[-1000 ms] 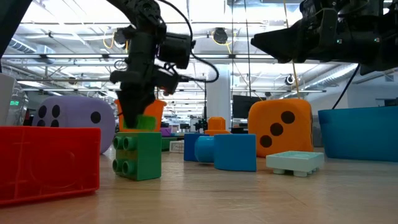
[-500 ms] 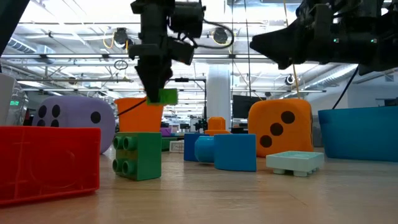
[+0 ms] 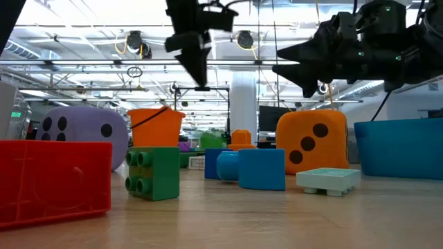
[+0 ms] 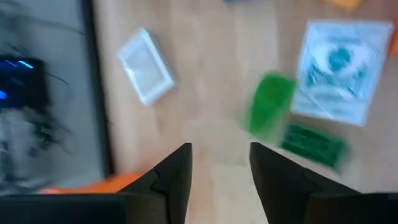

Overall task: Pick & Place Toys
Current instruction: Put the green game piece into the black bin

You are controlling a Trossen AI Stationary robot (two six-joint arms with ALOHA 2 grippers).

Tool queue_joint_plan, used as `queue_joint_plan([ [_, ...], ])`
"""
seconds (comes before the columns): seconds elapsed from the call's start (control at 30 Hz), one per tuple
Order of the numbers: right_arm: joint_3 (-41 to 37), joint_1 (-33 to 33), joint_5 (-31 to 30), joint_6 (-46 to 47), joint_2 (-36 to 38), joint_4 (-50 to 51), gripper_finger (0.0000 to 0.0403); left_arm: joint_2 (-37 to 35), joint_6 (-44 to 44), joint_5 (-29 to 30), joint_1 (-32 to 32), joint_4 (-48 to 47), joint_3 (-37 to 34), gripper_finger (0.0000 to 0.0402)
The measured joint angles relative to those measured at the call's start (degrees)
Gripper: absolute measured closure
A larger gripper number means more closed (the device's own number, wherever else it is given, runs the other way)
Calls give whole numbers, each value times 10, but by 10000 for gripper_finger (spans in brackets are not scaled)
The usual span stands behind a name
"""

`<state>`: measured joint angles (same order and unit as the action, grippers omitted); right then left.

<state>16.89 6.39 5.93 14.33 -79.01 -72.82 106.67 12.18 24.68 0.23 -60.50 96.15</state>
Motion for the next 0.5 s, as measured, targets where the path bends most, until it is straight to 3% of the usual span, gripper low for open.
queue_joint_plan([
  [0.2, 23, -1, 1, 15, -34, 2, 140, 0, 54, 39, -17, 73, 2, 292],
  [0.5, 27, -1, 1, -5, -55, -3, 111, 0, 33, 39, -1, 35, 2, 331],
])
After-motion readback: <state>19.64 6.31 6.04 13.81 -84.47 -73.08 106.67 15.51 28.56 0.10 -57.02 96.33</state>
